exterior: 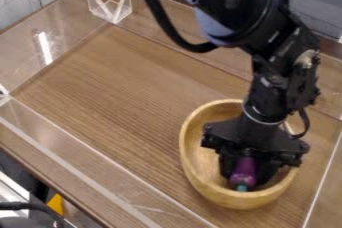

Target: Remove the purple eggplant from inside the brown bowl and put it on the table

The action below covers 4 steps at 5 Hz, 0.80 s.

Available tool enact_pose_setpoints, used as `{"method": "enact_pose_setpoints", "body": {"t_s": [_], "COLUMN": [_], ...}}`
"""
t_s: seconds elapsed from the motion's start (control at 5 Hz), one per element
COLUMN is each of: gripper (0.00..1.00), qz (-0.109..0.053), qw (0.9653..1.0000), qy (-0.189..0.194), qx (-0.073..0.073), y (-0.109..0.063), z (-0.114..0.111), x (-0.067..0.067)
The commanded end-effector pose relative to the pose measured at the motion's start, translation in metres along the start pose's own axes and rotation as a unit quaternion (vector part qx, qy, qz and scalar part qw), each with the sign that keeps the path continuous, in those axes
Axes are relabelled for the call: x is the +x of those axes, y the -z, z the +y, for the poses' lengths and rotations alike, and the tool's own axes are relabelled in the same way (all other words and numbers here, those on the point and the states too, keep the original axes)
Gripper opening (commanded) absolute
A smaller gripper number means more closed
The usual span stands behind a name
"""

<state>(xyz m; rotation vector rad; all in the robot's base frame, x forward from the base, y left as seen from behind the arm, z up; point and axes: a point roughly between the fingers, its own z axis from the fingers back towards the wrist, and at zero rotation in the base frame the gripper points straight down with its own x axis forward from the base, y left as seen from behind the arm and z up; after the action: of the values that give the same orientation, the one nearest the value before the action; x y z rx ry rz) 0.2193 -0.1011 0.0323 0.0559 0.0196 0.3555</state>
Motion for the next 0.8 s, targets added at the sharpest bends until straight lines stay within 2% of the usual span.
{"method": "enact_pose_setpoints", "body": {"t_s": [0.0,0.2,0.4,0.6], "gripper": [0.0,0.0,0.0,0.0], "qz": [-0.019,-0.017,-0.014,-0.012], "qw": [0.9994,0.999,0.9977,0.9962], "qy": [-0.023,-0.038,-0.06,-0.081], "qx": [-0.017,-0.018,-0.027,-0.029], "y": [-0.019,-0.026,-0.034,-0.036], "z": [0.003,0.006,0.002,-0.002], "x": [0.003,-0.002,0.001,0.003]}}
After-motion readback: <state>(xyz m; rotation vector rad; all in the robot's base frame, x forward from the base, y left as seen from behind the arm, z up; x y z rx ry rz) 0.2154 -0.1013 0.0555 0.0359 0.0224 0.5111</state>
